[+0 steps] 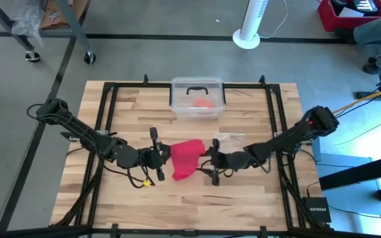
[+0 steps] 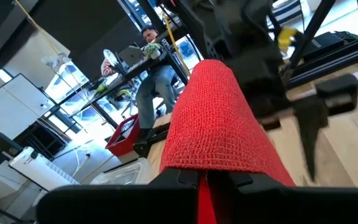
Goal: Roll bandage
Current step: Roll the red bandage
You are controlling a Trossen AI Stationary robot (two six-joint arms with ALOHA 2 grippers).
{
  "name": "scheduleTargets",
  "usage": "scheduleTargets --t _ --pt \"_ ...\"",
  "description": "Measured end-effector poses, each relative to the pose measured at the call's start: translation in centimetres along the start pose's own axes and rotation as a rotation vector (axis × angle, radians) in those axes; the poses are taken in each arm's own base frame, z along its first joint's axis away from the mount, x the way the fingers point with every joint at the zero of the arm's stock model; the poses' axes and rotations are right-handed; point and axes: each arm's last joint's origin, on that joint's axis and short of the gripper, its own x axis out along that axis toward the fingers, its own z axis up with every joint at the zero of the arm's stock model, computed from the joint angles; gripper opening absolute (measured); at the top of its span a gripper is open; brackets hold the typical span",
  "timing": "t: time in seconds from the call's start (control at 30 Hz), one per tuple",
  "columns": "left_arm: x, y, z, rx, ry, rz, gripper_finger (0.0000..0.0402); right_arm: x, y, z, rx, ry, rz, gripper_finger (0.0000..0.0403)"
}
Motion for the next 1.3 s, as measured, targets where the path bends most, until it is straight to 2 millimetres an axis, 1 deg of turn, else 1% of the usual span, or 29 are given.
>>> scheduleTargets --t 0.1,0.17,0.27,0.33,0.4,0.43,0.47,0.57,0.63,0.7,0.77,0.83,0.93,1.0,1.07,1.17,1.23,1.3 --pt "0.0 0.0 0.0 0.001 0.000 -0.002 0.0004 1.2 0.2 -0.8 -0.015 -0.021 0.028 0.0237" --pt "0.0 0.0 0.0 0.001 0.000 -0.002 0.0004 1.7 0.5 -1.0 -0.029 -0.052 0.040 0.0210" --pt "0.0 0.0 0.0 0.001 0.000 -0.001 0.0004 2.1 0.7 -0.7 -0.037 -0.063 0.048 0.0144" --pt "0.0 0.0 0.0 0.001 0.000 -0.002 0.0004 2.2 0.8 -0.3 -0.068 -0.061 0.045 0.0089" --pt "0.0 0.0 0.0 0.002 0.001 -0.002 0.0004 1.9 1.6 0.4 -0.124 -0.083 0.066 0.0032" --pt "0.0 0.0 0.0 0.003 0.001 -0.002 0.0004 1.7 2.2 1.2 -0.158 -0.108 0.076 0.0016" --pt "0.0 0.0 0.0 0.003 0.001 -0.002 0.0004 1.2 3.0 2.1 -0.187 -0.144 0.092 0.0012" --pt "0.0 -0.1 0.0 0.005 0.004 -0.003 0.0004 -0.7 5.1 5.6 -0.217 -0.222 0.099 0.0022" --pt "0.0 -0.1 -0.1 0.009 0.007 -0.004 0.0004 -2.3 6.1 8.3 -0.262 -0.251 0.101 0.0021" --pt "0.0 -0.1 -0.2 0.012 0.014 -0.008 0.0004 -3.7 6.4 11.5 -0.304 -0.281 0.080 0.0011" --pt "0.0 -0.2 -0.3 0.023 0.024 -0.013 0.0004 -5.1 6.3 14.7 -0.334 -0.293 0.033 0.0005" --pt "0.0 -0.2 -0.4 0.033 0.033 -0.017 0.0004 -6.2 5.8 17.6 -0.357 -0.297 -0.020 0.0009" --pt "0.0 -0.3 -0.6 0.052 0.050 -0.025 0.0004 -7.7 4.2 21.7 -0.372 -0.309 -0.149 0.0014" --pt "0.0 -0.4 -0.7 0.062 0.057 -0.032 0.0004 -8.7 2.8 24.0 -0.380 -0.297 -0.254 0.0012" --pt "-0.1 -0.5 -0.7 0.061 0.042 -0.065 0.0004 -9.5 1.1 25.8 -0.395 -0.264 -0.344 0.0006" --pt "-0.1 -0.7 -0.7 0.064 0.023 -0.120 0.0004 -9.9 -1.9 27.3 -0.391 -0.205 -0.441 0.0006" --pt "-0.1 -0.8 -0.6 0.056 0.014 -0.139 0.0004 -9.8 -4.1 27.5 -0.352 -0.163 -0.490 0.0008" --pt "-0.3 -1.0 -0.6 0.054 0.003 -0.163 0.0004 -9.4 -6.2 27.2 -0.312 -0.117 -0.522 0.0008"
